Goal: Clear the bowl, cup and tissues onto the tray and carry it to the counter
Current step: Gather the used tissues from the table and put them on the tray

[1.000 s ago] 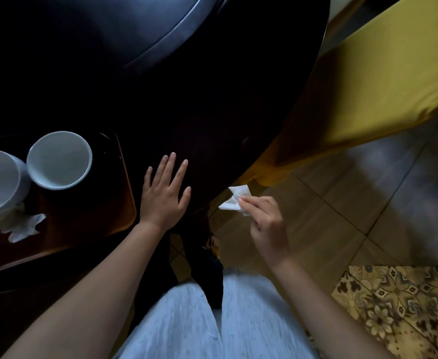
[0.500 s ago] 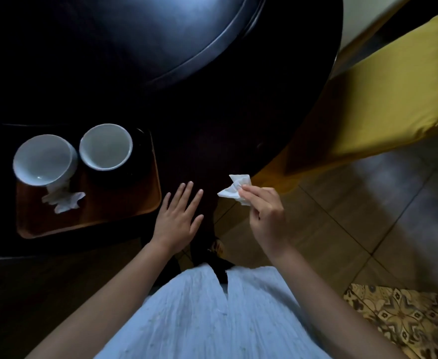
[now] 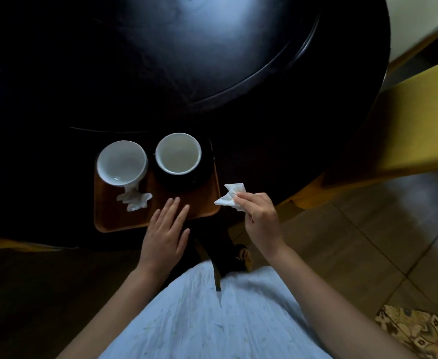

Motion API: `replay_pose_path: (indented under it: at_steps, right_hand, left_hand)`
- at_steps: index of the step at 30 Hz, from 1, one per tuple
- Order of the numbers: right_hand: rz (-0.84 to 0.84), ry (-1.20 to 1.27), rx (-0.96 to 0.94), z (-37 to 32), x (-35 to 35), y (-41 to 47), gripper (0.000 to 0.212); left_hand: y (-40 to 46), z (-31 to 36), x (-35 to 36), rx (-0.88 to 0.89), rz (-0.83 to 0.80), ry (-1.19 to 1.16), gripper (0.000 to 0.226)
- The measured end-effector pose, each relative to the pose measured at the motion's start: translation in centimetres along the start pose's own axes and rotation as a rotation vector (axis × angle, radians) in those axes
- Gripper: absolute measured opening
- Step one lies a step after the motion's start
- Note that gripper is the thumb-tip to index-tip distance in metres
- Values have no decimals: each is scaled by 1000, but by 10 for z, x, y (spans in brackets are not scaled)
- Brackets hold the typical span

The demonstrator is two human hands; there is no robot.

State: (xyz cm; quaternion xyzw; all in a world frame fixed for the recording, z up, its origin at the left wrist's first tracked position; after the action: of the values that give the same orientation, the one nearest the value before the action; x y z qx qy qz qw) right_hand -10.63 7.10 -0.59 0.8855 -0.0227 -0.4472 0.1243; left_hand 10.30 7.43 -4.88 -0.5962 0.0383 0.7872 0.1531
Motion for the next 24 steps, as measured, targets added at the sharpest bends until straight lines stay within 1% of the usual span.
replay_pose_path:
  at_steps: [3,5,10,15,18,21,24]
  right_hand:
    - [-23,-23,-17,-17,21,8,31]
    - [-35,-43,-23,-25,37,13,33]
    - [-124,-126,-13,-37,76,21,40]
    - [-168,-169,21,-40,96,18,38]
    - [-188,-205,14,-49,105,13,32]
    - [-225,-257,0,-60,113,6,38]
    - [-247,-345,53,-64,118,-2,35]
  left_hand:
    - [1,-46,-16,-121,74,4,53]
    - [0,-77,-23,-188,88,8,55]
    - [3,-134,-19,-230,-3,72,58]
    - [9,-155,-9,-204,-71,81,61]
    - [10,-163,-6,-195,-99,74,62]
    - [10,-169,-4,-182,-116,58,62]
    - [11,-171,-4,-152,-122,65,62]
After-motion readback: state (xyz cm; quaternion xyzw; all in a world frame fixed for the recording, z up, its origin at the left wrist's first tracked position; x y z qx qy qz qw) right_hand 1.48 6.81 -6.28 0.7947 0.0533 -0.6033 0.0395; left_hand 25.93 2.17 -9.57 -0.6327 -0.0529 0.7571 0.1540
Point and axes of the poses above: each hand's wrist, its own y-axis towards the middle knuckle, its own x-axis out of the palm, z = x × y, the point moved 6 cm from there along y, towards the middle knuckle, and after that the axes turned 5 degrees about -x, right-handed, at the moved point
